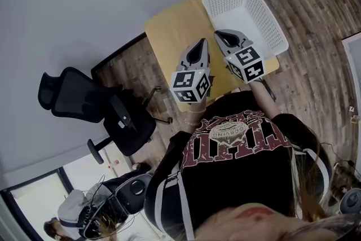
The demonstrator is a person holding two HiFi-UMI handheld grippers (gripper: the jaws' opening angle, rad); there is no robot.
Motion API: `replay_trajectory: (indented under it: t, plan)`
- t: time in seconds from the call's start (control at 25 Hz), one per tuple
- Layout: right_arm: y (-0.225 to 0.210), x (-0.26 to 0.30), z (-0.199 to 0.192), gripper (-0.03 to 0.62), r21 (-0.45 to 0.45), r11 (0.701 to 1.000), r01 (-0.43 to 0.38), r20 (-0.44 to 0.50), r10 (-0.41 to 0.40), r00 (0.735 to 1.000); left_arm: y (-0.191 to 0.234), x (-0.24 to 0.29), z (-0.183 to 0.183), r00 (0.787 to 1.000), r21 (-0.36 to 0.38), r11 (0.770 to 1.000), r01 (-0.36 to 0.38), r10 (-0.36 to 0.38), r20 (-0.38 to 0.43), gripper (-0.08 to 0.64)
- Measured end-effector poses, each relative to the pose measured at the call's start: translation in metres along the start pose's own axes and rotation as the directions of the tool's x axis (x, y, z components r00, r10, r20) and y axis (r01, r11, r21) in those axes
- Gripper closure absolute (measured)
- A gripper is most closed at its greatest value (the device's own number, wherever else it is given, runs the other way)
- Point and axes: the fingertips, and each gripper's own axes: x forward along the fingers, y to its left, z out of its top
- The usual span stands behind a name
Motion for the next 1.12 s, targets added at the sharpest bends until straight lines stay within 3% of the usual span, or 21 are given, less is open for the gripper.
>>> replay_trajectory:
  t: [1.12]
  plan:
    - [-0.008, -0.006, -0.014, 0.574, 0.019, 0.999, 0.031, -0.028, -0.031, 0.999, -0.006, 0.006, -0.012, 0.999, 0.003, 0.999, 0.033, -0.033, -0.034, 0.512]
